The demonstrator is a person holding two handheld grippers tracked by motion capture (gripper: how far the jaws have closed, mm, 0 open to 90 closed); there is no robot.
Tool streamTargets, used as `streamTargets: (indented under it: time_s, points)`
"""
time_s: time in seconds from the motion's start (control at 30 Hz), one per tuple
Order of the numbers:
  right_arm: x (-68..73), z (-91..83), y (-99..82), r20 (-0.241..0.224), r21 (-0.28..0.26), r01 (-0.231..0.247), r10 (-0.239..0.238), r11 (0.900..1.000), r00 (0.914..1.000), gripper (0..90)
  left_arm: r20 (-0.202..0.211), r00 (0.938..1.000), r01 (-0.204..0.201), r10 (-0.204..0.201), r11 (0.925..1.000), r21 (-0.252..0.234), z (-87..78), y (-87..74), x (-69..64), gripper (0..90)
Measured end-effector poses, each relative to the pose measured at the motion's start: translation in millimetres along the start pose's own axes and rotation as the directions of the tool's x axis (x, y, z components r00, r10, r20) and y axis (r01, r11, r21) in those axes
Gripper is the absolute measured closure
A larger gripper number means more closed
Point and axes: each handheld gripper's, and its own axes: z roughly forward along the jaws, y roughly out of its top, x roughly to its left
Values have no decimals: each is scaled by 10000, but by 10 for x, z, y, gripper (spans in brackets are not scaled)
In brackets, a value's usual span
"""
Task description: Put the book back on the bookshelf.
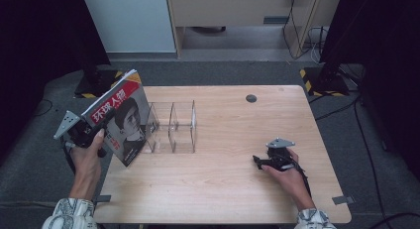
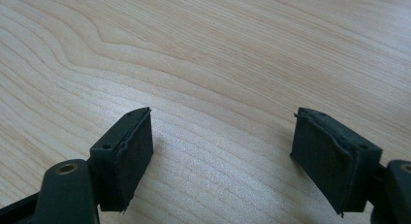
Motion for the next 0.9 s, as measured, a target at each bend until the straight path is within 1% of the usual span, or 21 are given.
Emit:
streamTargets:
  time_s: [0.07,0.2,0.3,0.33,0.43,0.5,0.6,0.67,0.73,0.8,0.9]
  points:
    - [0,-1,-1,-9,0,8,-8,10000,10000,227,-39,10000,-67,67,10000,17,0,-6,-1,864]
    - [-1,-2,-1,-20,8,25,-25,10000,10000,227,-140,9999,14,-13,10000,65,-5,-5,13,863]
    - [0,-2,-2,-20,9,27,-27,10000,10000,227,-279,9996,-38,45,9997,260,-6,9,17,860]
    - [0,-2,-2,-22,9,30,-30,10000,10000,227,-382,9992,-71,85,9993,354,-9,15,13,859]
    - [0,-3,-2,-21,10,31,-31,10000,10000,227,-579,9983,-20,47,9989,469,-23,16,6,855]
    - [3,-3,-4,-29,4,31,-31,10000,10000,227,-632,9980,26,7,9987,514,-24,19,-4,855]
    - [4,-3,-4,-25,-7,50,-50,10000,10000,227,-718,9973,-87,136,9976,681,-18,35,-21,849]
    - [4,-4,-4,-26,-7,52,-52,10000,10000,227,-832,9963,-145,212,9967,798,-12,41,-34,836]
    - [4,-4,-4,-27,-7,51,-51,10000,10000,227,-834,9963,-150,222,9962,855,-11,40,-40,827]
    - [3,-4,-4,-28,-8,52,-52,10000,10000,226,-931,9953,-187,279,9951,976,-13,34,-40,813]
    - [4,-4,-4,-46,-5,52,-52,10000,10000,224,-946,9954,-86,184,9946,1030,-18,20,-27,793]
